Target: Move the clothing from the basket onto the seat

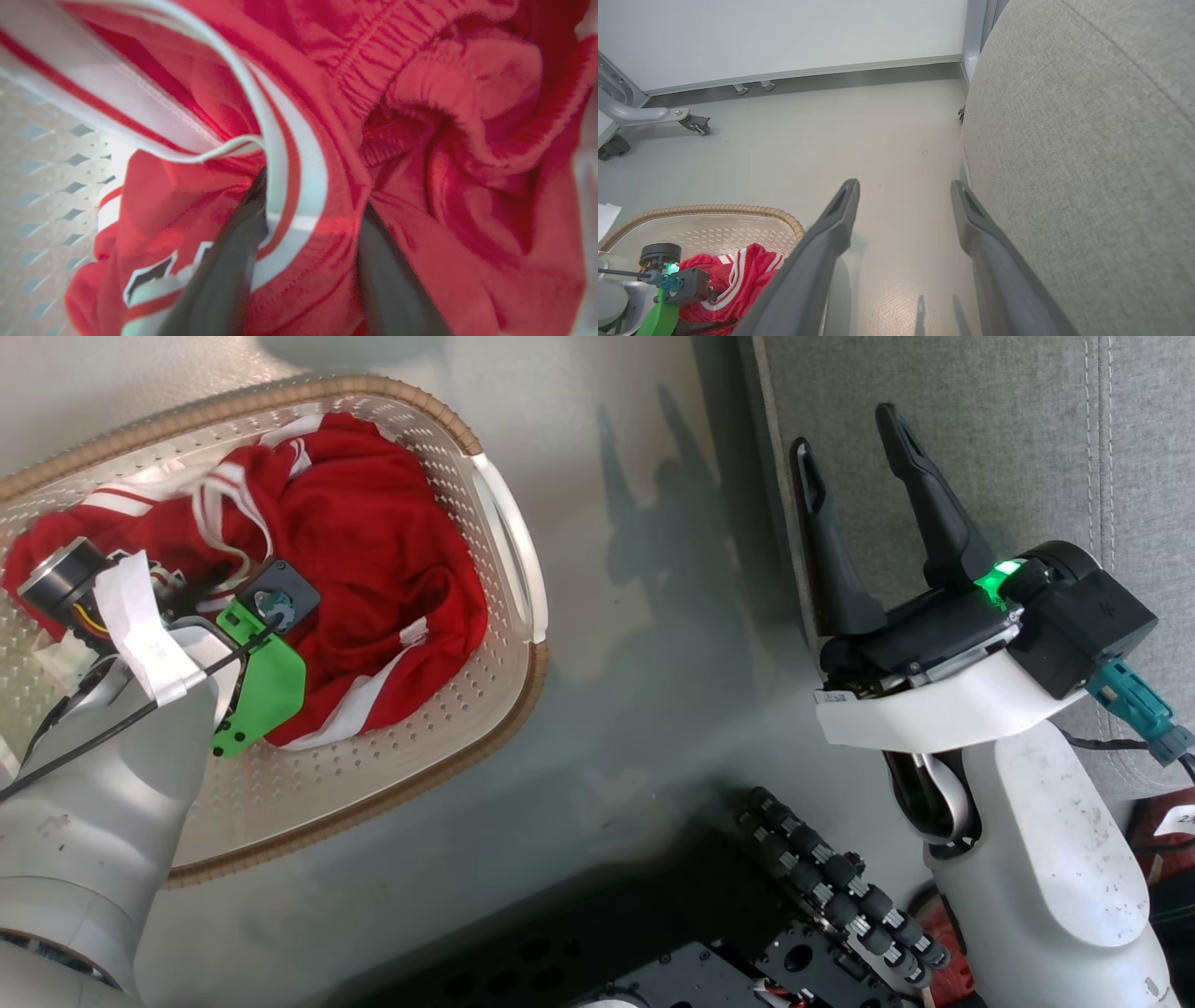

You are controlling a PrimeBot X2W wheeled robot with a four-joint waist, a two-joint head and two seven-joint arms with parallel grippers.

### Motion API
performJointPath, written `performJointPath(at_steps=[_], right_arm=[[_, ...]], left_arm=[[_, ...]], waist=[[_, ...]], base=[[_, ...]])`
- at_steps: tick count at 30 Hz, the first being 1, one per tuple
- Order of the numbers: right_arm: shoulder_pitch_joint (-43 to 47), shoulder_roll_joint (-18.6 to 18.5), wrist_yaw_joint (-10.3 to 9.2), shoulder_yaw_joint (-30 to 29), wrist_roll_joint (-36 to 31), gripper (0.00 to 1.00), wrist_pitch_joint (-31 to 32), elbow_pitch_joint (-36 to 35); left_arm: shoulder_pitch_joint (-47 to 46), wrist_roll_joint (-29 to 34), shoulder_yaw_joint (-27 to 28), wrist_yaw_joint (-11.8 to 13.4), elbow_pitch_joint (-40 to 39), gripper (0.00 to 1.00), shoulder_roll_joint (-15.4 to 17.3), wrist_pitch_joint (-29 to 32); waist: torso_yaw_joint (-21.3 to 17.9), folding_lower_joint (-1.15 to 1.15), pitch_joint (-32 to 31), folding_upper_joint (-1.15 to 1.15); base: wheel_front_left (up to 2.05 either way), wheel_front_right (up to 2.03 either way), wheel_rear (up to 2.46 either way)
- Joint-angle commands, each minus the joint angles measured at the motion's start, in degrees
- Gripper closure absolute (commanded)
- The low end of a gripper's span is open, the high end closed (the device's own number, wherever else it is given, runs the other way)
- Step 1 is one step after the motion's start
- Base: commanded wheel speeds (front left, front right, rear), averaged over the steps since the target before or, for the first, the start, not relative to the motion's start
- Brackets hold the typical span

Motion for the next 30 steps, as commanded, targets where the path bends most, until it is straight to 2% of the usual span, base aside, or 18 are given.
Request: performJointPath(at_steps=[1,5,10,17,24,30], right_arm=[[-0.57,-0.11,-0.02,0.17,0.5,0.0,-0.28,-0.14],[-0.25,-0.11,-0.02,-0.05,0.79,0.0,-0.29,0.45],[0.41,-0.12,-0.02,-0.68,0.68,0.0,-0.28,1.22],[2.22,-0.15,-0.02,-1.03,-1.31,0.0,-0.29,2.66],[5.1,-0.17,-0.02,-1.91,-3.7,0.0,-0.28,4.21],[8.87,-0.19,-0.02,-1.63,-5.06,0.0,-0.28,5.97]], left_arm=[[-0.2,-0.33,0.09,0.69,0.19,1.0,0.7,-0.25],[1.38,-1.34,0.31,1.01,0.25,1.0,0.52,-1.26],[3.33,-3.01,1.05,1.8,0.22,1.0,-1.2,-4.05],[8.09,-5.84,1.74,2.06,0.24,1.0,-5.2,-7.41],[13.38,-8.84,3.22,3.39,-1.1,1.0,-8.65,-9.72],[19.24,-12.19,6.16,5.63,-7.76,1.0,-10.09,-10.07]], waist=[[-0.29,0.0,0.19,0.0],[-0.3,0.0,-0.52,0.0],[0.82,0.0,-3.45,0.0],[4.24,0.0,-11.64,0.0],[8.09,0.0,-20.86,0.0],[11.56,0.0,-29.66,0.0]], base=[[0.0,0.0,0.0],[0.0,0.0,0.0],[0.0,0.0,0.0],[0.0,0.0,0.0],[0.0,0.0,0.0],[0.0,0.0,0.0]])
